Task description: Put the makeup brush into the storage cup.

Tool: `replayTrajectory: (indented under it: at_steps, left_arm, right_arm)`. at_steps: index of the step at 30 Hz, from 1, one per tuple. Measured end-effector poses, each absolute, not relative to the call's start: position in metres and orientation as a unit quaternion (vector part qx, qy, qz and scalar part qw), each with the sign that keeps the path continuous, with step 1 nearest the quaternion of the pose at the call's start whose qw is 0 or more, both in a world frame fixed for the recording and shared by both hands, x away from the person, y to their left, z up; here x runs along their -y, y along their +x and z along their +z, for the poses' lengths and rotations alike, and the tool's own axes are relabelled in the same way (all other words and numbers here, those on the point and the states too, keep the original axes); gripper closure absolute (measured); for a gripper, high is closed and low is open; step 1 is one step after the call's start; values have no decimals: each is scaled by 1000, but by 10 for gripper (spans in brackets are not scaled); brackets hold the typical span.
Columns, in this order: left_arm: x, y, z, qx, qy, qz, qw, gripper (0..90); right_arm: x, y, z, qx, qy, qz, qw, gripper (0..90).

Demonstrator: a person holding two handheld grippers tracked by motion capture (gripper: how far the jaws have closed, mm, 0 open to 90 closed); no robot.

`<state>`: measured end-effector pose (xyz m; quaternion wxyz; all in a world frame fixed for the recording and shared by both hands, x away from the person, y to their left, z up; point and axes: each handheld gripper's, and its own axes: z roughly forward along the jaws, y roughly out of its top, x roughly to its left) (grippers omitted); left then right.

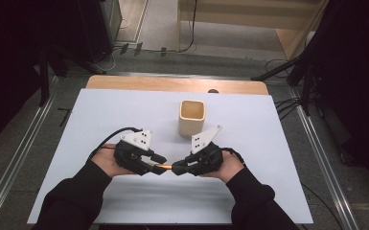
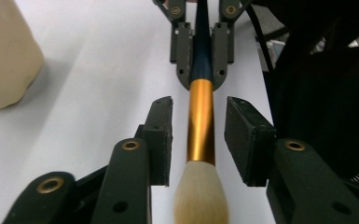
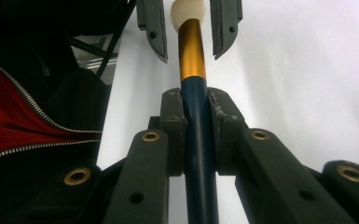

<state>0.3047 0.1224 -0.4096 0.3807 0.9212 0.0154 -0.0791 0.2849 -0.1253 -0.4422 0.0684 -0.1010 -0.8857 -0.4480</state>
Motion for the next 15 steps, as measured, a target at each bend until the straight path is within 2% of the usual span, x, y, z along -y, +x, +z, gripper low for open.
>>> replayTrajectory:
  at_steps: [2, 15]
  left_arm:
    - [-117, 306, -409, -3, 931, -76, 357, 646]
    - [-104, 310, -404, 19, 952, -84, 295, 697]
  right_arm:
    - [125, 285, -442, 886, -104, -447, 72, 790]
    - [122, 286, -443, 888, -105, -442, 75, 790]
